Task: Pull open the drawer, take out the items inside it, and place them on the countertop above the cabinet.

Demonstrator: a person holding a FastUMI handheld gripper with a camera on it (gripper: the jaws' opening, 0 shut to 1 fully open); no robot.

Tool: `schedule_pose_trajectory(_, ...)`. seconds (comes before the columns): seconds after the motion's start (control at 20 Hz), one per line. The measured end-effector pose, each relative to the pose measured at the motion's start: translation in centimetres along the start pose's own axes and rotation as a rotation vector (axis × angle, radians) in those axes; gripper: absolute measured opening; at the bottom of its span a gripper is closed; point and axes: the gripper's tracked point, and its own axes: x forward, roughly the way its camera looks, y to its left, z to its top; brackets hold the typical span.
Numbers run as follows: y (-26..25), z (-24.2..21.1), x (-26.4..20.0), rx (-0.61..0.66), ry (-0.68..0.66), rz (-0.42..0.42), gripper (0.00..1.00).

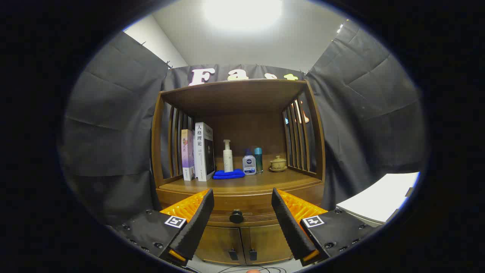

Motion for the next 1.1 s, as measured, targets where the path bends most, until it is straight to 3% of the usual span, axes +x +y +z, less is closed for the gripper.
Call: schedule_pose_trajectory(1.1,-0.2,-0.8,1.9,0.001,0.010,-0.010,0.96)
